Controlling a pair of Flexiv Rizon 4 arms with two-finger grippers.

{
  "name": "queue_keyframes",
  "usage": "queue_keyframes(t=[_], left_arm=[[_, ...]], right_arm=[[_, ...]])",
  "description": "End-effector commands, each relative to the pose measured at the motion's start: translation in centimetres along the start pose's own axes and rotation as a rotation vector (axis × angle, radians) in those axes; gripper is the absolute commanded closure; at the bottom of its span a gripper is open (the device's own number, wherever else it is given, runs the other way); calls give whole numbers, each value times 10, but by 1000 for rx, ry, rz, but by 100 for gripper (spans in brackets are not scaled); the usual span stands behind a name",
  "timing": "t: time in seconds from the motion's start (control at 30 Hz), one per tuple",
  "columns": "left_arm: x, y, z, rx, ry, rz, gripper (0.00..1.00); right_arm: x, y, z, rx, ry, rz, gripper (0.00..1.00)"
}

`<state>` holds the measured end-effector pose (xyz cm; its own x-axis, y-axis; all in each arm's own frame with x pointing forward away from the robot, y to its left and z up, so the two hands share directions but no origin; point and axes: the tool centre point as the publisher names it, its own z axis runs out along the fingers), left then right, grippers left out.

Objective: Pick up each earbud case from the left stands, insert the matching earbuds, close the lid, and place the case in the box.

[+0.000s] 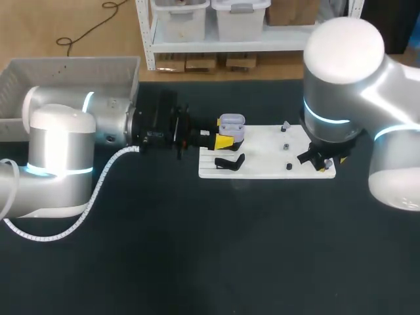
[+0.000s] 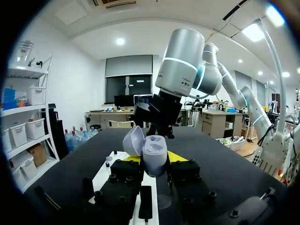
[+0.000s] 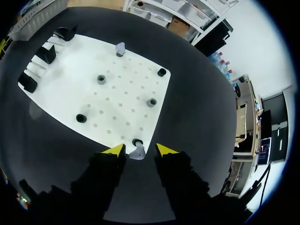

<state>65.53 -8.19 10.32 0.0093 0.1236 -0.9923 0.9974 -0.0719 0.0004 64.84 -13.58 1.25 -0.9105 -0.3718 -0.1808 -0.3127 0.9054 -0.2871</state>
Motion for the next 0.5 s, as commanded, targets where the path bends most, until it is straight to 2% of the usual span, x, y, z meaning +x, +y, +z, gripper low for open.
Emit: queue_keyframes(t=[0.03,0.5], left_arm=[[0,-1,0,-5,-1,2,100],[0,-1,0,-5,-1,2,100]], right_arm=[[1,0,2,5,-4,-1,60],[-2,1,6,6,-6,-12,64]])
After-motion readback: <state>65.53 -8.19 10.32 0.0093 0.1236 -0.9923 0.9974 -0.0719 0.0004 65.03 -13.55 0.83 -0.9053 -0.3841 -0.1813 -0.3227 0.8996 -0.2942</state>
